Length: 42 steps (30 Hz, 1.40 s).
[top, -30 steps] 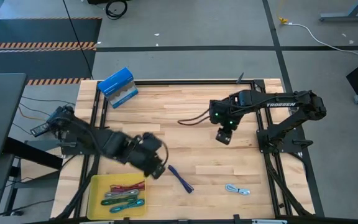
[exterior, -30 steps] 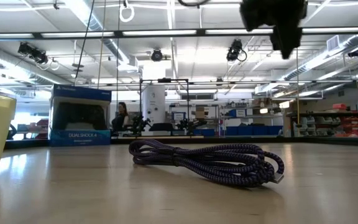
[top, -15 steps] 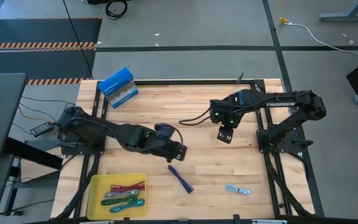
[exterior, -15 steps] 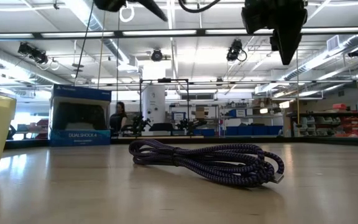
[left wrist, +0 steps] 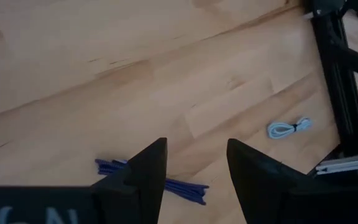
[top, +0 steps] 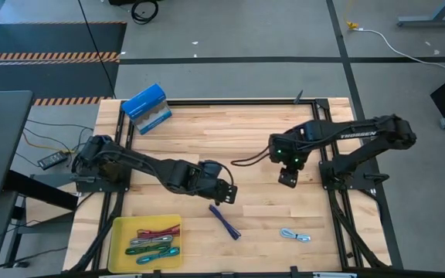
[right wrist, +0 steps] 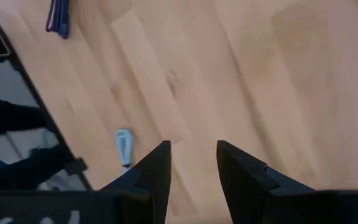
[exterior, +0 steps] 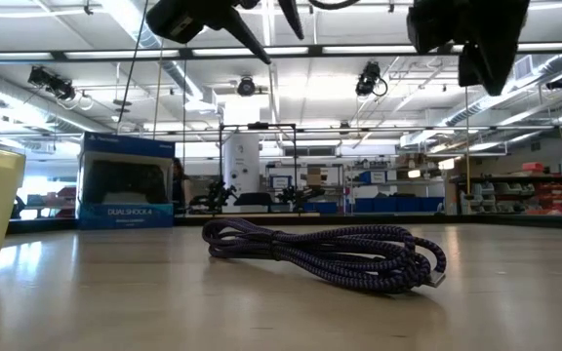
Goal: Pick and place USB-C Cables
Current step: Put the purple charger cable into the yellow bin
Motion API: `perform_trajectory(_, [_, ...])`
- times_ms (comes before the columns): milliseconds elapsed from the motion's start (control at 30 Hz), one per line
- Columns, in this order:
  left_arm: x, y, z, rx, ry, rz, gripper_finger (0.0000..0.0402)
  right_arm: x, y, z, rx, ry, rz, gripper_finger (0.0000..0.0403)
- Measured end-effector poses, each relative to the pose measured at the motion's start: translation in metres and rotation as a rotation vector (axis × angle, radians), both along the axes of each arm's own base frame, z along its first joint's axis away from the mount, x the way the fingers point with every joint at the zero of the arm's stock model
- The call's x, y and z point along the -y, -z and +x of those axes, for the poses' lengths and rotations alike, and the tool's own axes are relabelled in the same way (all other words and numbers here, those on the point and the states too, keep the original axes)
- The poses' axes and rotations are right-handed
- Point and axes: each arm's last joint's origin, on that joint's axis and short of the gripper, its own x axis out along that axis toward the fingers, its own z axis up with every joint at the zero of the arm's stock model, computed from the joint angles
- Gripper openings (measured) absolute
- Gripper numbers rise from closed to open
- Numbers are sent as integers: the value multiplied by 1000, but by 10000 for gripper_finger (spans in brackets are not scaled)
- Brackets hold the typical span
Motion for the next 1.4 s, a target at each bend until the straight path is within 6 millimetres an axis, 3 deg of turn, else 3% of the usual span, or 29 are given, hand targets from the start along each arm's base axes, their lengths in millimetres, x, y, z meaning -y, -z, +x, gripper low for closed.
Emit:
perform_trajectory(233, [-8,2,-1,-46,47,34,152,-13,15,-18,-78,138,50,135])
perform_trajectory(433, [-5,2,-1,-49,120,40,143,-36,38,-32,-120,241,96,135])
perform_trajectory(633, [26,7,-1,-49,590,176,146,-64,57,-38,-116,221,158,135])
perform_trajectory(833, [60,22,-10,-76,1053,320,146,-89,59,-44,-89,149,161,135])
perform_trajectory(933, [71,31,-9,-86,1186,408,147,-96,58,-45,-68,146,170,135])
perform_trajectory(1233, [44,49,11,-147,1263,516,149,-103,54,-37,71,120,179,135])
perform_trajectory(1400, [26,60,19,-177,1327,493,175,-105,53,-36,101,93,198,135])
